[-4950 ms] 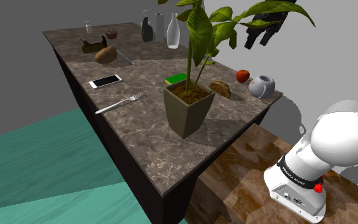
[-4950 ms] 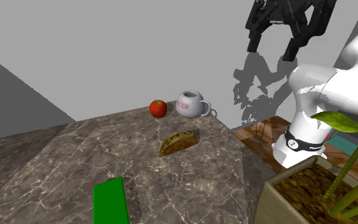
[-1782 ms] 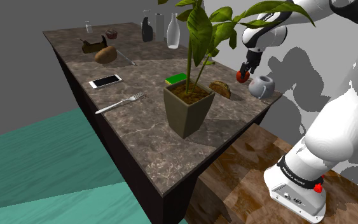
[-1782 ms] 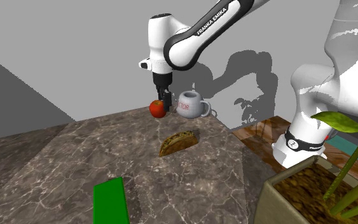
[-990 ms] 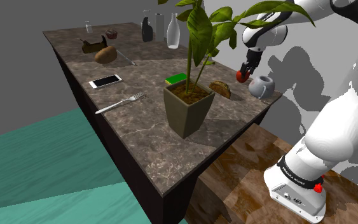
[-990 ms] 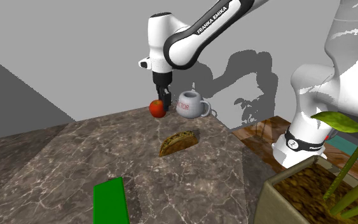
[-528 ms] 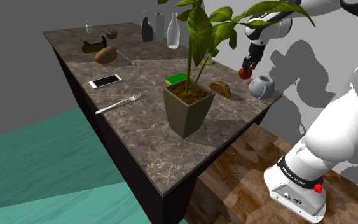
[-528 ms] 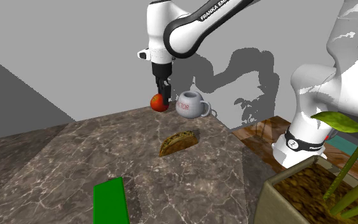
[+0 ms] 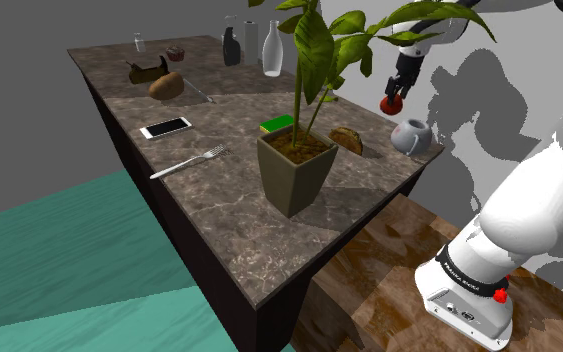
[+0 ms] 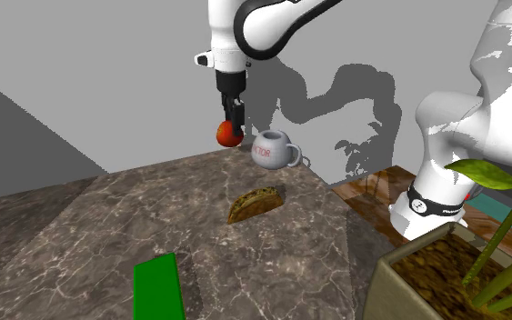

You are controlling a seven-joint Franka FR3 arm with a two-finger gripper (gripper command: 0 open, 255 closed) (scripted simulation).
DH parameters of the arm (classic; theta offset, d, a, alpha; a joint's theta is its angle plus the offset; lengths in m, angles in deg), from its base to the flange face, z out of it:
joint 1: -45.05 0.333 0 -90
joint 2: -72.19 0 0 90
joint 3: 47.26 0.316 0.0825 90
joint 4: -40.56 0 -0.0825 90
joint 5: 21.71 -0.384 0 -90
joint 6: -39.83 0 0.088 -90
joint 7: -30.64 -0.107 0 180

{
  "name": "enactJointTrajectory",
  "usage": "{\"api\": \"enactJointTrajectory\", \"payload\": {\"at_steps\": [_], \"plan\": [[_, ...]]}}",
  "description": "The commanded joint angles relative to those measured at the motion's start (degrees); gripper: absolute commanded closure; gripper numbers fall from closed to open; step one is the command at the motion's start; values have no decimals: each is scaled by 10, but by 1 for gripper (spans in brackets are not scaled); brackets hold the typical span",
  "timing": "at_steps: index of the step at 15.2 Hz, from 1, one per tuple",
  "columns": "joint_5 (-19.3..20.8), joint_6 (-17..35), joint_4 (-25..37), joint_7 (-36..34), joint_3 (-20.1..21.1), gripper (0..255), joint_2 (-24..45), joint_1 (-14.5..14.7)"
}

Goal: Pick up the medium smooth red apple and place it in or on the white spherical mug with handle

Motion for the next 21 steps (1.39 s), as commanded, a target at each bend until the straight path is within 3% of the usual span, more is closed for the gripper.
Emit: {"api": "enactJointTrajectory", "payload": {"at_steps": [1,17,21], "plan": [[2,-15,11,-1,0,255,-4,1],[14,-131,100,-2,3,255,-35,4],[64,-133,9,-24,9,255,-135,1]]}}
